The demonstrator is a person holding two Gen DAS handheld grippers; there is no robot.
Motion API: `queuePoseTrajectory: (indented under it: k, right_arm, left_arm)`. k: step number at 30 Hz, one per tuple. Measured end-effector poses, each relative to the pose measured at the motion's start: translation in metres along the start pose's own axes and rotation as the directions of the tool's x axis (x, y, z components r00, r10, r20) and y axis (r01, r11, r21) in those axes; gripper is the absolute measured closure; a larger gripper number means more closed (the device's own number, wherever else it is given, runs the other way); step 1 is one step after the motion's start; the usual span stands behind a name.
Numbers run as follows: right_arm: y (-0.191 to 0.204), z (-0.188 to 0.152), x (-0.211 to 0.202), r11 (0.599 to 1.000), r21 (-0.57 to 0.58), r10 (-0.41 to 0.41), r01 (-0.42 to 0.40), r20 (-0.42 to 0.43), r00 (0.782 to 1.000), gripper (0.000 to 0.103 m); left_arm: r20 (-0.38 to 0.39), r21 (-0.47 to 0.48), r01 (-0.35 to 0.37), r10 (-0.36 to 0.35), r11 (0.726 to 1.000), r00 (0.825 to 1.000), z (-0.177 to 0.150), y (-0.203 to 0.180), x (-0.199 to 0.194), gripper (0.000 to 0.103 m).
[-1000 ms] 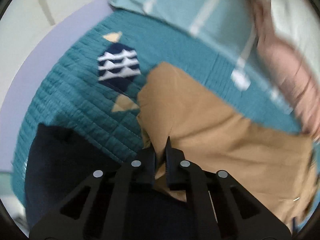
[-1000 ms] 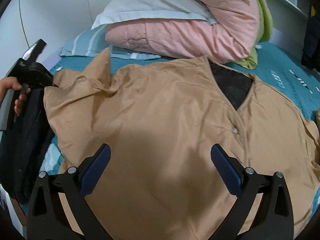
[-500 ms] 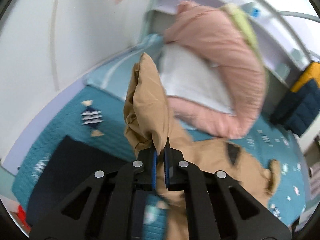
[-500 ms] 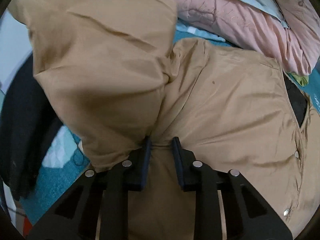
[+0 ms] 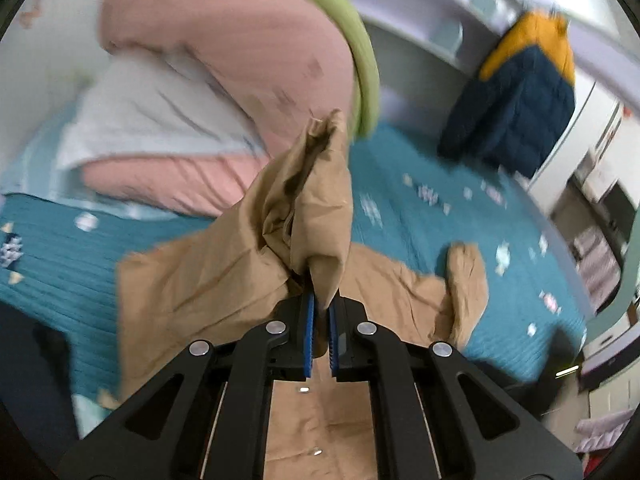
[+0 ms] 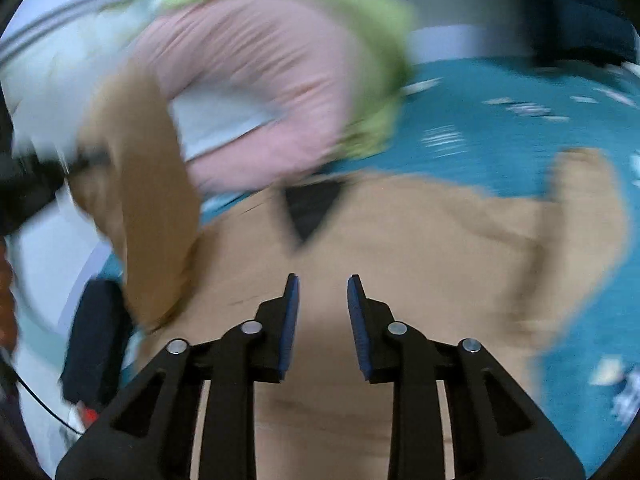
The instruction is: Fold large clothes
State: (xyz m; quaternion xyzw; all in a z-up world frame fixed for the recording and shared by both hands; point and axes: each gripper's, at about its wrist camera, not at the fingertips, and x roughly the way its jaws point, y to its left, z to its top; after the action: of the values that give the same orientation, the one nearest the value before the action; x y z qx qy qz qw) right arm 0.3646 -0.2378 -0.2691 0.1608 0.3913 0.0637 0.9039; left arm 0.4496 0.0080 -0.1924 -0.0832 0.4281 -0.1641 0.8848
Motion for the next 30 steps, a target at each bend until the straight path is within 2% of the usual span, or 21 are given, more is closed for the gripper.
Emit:
queuePoseTrajectory:
  k: [2, 5, 8, 11, 14, 15, 17, 18, 19, 22, 23, 26, 27, 29, 30]
  right_arm:
    - [-0.048, 0.006, -0.015, 0.992, 0.058, -0.110, 0.109, 0.015, 0.994, 0.058]
    - [-0.112, 0.017, -0.017, 0.968, 0.130, -0.213, 0.214, -0.021, 0.977, 0.057]
    - [-0.156, 0.028, -0.002, 0.941, 0.197, -0.268, 0.274, -0.060, 0.962, 0.055]
    - [-0.183, 0.038, 0.010, 0.925, 0.231, -0.286, 0.302, -0.100, 0.953, 0.054]
    - [-0.185, 0.067, 0.028, 0.920, 0.206, -0.318, 0.334, -0.111, 0.942, 0.044]
    - [-0.186, 0.078, 0.037, 0.919, 0.187, -0.328, 0.346, -0.125, 0.937, 0.039]
    - [-0.181, 0.093, 0.059, 0.917, 0.160, -0.341, 0.366, -0.163, 0.926, 0.037]
    - [-0.177, 0.100, 0.073, 0.921, 0.145, -0.336, 0.362, -0.178, 0.925, 0.036]
    - [-0.177, 0.106, 0.087, 0.920, 0.131, -0.338, 0.369, -0.210, 0.918, 0.035]
    - [-0.178, 0.106, 0.123, 0.903, 0.118, -0.361, 0.414, -0.316, 0.877, 0.035]
    - [-0.181, 0.105, 0.134, 0.887, 0.098, -0.399, 0.452, -0.332, 0.855, 0.035]
    - [-0.189, 0.098, 0.147, 0.865, 0.024, -0.463, 0.502, -0.349, 0.815, 0.036]
    - [-0.192, 0.096, 0.141, 0.870, 0.033, -0.456, 0.493, -0.331, 0.826, 0.055]
    - [-0.207, 0.093, 0.123, 0.896, 0.136, -0.373, 0.423, -0.289, 0.882, 0.090]
    - [-0.219, 0.090, 0.106, 0.901, 0.219, -0.320, 0.376, -0.251, 0.914, 0.093]
  left_arm:
    - [-0.065, 0.052, -0.027, 0.030, 0.998, 0.997, -0.009, -0.020, 0.042, 0.097]
    - [-0.163, 0.115, -0.049, 0.067, 0.992, 0.984, -0.031, -0.043, 0.098, 0.097]
    - [-0.245, 0.155, -0.060, 0.098, 0.986, 0.965, -0.056, -0.055, 0.138, 0.097]
    - [-0.297, 0.219, -0.079, 0.144, 0.973, 0.944, -0.073, -0.065, 0.167, 0.097]
    - [-0.338, 0.267, -0.093, 0.184, 0.959, 0.923, -0.087, -0.071, 0.188, 0.093]
    - [-0.351, 0.278, -0.092, 0.190, 0.956, 0.917, -0.090, -0.072, 0.193, 0.087]
    - [-0.375, 0.288, -0.055, 0.166, 0.956, 0.912, -0.097, -0.076, 0.199, 0.072]
    - [-0.374, 0.290, -0.041, 0.153, 0.956, 0.915, -0.099, -0.077, 0.197, 0.051]
    - [-0.372, 0.290, -0.012, 0.124, 0.957, 0.920, -0.100, -0.080, 0.193, 0.035]
    - [-0.373, 0.309, 0.029, 0.093, 0.951, 0.923, -0.105, -0.089, 0.192, 0.029]
    - [-0.375, 0.320, 0.019, 0.108, 0.947, 0.921, -0.107, -0.090, 0.195, 0.029]
    - [-0.387, 0.313, 0.008, 0.120, 0.950, 0.914, -0.109, -0.089, 0.203, 0.029]
    - [-0.387, 0.310, 0.004, 0.122, 0.951, 0.914, -0.109, -0.089, 0.204, 0.029]
    - [-0.384, 0.311, -0.001, 0.126, 0.951, 0.915, -0.109, -0.090, 0.206, 0.029]
    - [-0.383, 0.311, -0.001, 0.126, 0.951, 0.915, -0.109, -0.090, 0.206, 0.029]
